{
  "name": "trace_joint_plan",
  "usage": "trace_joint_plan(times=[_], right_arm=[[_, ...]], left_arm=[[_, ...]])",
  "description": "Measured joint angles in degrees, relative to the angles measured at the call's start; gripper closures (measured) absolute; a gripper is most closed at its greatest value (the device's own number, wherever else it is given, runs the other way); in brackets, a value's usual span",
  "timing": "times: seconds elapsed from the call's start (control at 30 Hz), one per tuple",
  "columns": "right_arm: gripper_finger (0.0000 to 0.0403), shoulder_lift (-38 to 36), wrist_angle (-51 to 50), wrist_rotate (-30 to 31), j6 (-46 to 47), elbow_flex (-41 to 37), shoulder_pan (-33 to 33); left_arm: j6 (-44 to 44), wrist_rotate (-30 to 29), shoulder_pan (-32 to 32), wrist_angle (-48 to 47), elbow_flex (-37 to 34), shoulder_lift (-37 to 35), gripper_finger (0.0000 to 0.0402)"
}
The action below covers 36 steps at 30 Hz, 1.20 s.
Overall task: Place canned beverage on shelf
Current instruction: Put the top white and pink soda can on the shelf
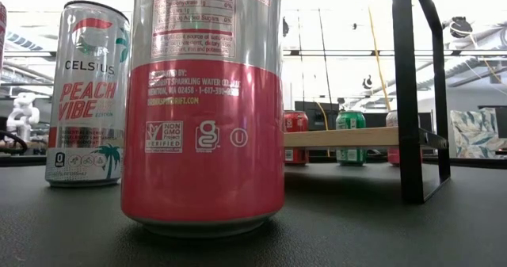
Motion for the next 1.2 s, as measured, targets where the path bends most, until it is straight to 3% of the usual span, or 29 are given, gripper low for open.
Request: trace_joint_plan(times=[0.13,0.27,0.6,0.83,1.2], right_arm=[[0.0181,-0.02,-0.18,0.62,0.44,0.0,0.0],[0.0178,-0.13,-0.65,1.99,1.1,0.0,0.04],[0.0168,-0.67,-5.07,8.79,6.71,1.31,0.09],[0.0167,-1.81,-8.57,16.49,11.71,1.93,0.09],[0.0166,-3.15,-14.31,31.14,19.79,2.08,0.44]], left_arm=[[-0.03,-0.45,-0.01,-0.5,0.0,0.0,0.015],[-0.11,-1.0,-0.02,-0.69,0.0,0.0,0.0143],[0.39,-6.88,0.2,-0.75,0.04,-1.95,0.0049],[2.23,-15.19,0.07,-7.05,0.15,-7.2,0.0008],[4.86,-30.14,-3.93,-13.38,0.13,-8.94,0.0005]])
